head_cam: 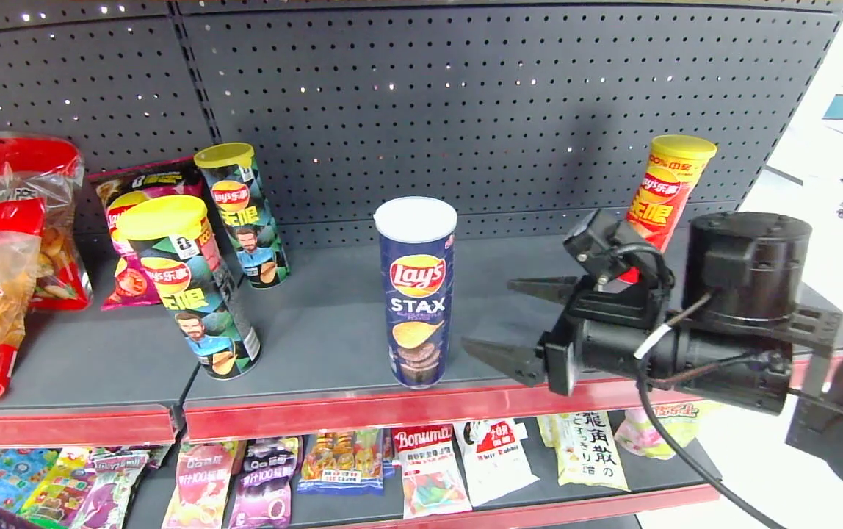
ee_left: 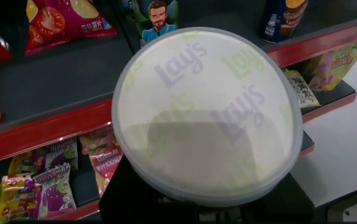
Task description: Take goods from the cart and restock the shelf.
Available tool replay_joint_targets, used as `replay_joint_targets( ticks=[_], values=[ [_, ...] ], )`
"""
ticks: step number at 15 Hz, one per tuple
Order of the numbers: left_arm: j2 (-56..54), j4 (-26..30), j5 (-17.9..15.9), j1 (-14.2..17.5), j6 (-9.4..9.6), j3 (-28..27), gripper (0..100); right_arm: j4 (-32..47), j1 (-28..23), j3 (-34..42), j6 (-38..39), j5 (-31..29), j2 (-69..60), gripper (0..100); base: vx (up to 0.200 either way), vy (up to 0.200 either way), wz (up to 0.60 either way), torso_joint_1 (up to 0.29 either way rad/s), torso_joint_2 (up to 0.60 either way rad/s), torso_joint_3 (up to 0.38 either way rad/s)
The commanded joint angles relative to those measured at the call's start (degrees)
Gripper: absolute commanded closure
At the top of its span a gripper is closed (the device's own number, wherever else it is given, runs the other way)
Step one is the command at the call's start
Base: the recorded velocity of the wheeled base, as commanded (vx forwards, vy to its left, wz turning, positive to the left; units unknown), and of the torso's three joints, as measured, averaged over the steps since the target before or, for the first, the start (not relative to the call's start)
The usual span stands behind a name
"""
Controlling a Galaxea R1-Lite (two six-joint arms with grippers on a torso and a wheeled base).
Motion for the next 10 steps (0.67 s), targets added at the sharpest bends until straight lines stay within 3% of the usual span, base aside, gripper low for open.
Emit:
replay_joint_targets(
  ticks=[1, 3, 4, 5, 6, 7, 8, 10],
  values=[
    [0.0, 0.1, 0.1, 0.0, 0.09, 0.2, 100, 0.7, -1.2, 9.3, 0.1, -7.9, -15.1, 0, 0.0, 0.0, 0.0, 0.0, 0.0, 0.0],
    [0.5, 0.1, 0.1, 0.0, 0.17, 0.1, 100, 4.7, -7.0, 11.9, -0.2, -10.7, -26.0, 0, 0.0, 0.0, 0.0, 0.0, 0.0, 0.0],
    [0.5, 0.1, 0.1, 0.0, 0.17, 0.1, 100, 4.7, -7.0, 11.9, -0.2, -10.7, -26.0, 0, 0.0, 0.0, 0.0, 0.0, 0.0, 0.0],
    [0.5, 0.1, 0.3, 0.1, 1.76, -0.4, 100, 18.8, -14.8, 11.0, -0.3, -12.2, -39.5, 0, 0.0, 0.0, 0.0, 0.0, 0.0, 0.0],
    [0.3, 0.2, 2.8, 0.9, 5.01, -0.8, 100, 29.9, -18.7, 10.6, -0.2, -12.2, -48.0, 0, 0.0, 0.0, 0.0, 0.0, 0.0, 0.0],
    [0.3, 0.2, 3.7, 1.0, 5.89, -0.8, 100, 33.8, -20.0, 10.5, -0.2, -12.2, -51.1, 0, 0.0, 0.0, 0.0, 0.0, 0.0, 0.0],
    [0.2, 0.0, 4.0, 0.9, 6.59, -0.7, 100, 47.3, -24.8, 10.2, -0.2, -13.0, -61.9, 0, 0.0, 0.0, 0.0, 0.0, 0.0, 0.0],
    [-0.1, -0.8, 2.7, 0.9, 5.18, -0.2, 100, 54.9, -31.6, 10.9, 0.1, -16.6, -69.3, 0, 0.0, 0.0, 0.0, 0.0, 0.0, 0.0]
  ],
)
